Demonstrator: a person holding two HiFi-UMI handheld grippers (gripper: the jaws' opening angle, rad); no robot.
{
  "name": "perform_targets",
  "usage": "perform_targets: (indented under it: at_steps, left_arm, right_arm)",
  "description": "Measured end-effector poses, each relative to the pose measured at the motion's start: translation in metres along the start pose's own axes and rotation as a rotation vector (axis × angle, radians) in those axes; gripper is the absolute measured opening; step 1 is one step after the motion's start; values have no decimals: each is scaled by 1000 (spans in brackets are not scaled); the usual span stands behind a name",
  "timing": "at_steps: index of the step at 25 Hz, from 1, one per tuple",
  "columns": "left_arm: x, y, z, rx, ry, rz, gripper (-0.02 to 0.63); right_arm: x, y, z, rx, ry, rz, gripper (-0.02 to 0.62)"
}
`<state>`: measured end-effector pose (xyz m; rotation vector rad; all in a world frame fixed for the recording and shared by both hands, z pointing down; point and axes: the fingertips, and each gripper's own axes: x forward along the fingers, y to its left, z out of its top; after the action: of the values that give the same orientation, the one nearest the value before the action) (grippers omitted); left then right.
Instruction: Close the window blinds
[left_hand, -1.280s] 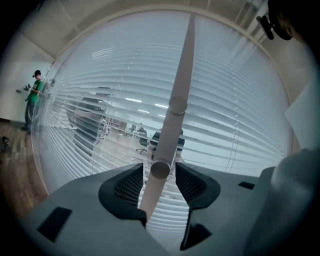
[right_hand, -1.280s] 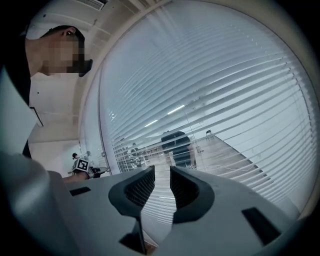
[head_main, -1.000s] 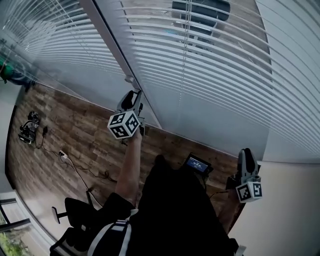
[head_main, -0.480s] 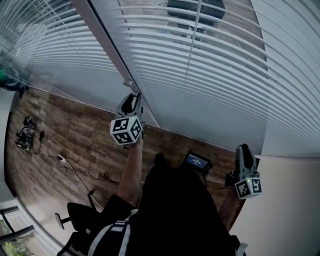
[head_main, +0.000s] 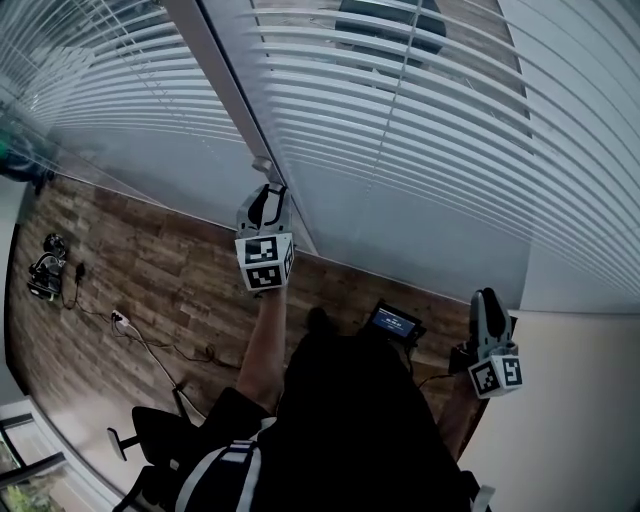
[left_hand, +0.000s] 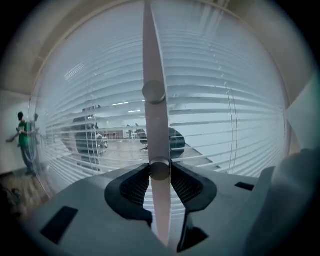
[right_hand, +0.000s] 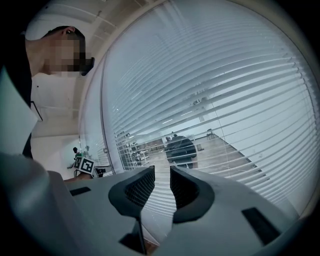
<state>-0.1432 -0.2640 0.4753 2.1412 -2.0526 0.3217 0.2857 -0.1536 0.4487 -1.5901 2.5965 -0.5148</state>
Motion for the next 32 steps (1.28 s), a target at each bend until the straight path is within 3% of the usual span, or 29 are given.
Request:
perform_targets:
  at_steps: [6, 12, 14, 17, 22, 25, 28, 32]
  left_arm:
    - [-6, 5, 4, -373, -78, -72, 151]
    - [-6, 16, 3, -579, -102, -104, 137]
    - [-5, 16, 5, -527, -88, -100, 134]
    - [-6, 13, 6, -347, -49, -74, 133]
    - [-4, 8, 6, 118, 30, 32, 133]
    - [-3, 4, 4, 314, 60, 70, 133]
    - [-3, 1, 4, 385, 71, 83, 133]
    - [-3, 2, 6, 385, 70, 78, 133]
  right_arm:
    - [-4, 3, -4, 2, -3, 3, 95]
    - [-2, 6, 0, 3, -3, -1, 95]
    - [-1, 8, 2, 1, -1, 0, 95]
    - [-1, 9, 2, -4, -1, 0, 95]
    - [1, 13, 4, -7, 3, 6, 95]
    - [2, 12, 0, -6, 4, 12, 95]
    - [3, 14, -1, -9, 4, 20, 95]
    - [4, 18, 2, -14, 3, 22, 95]
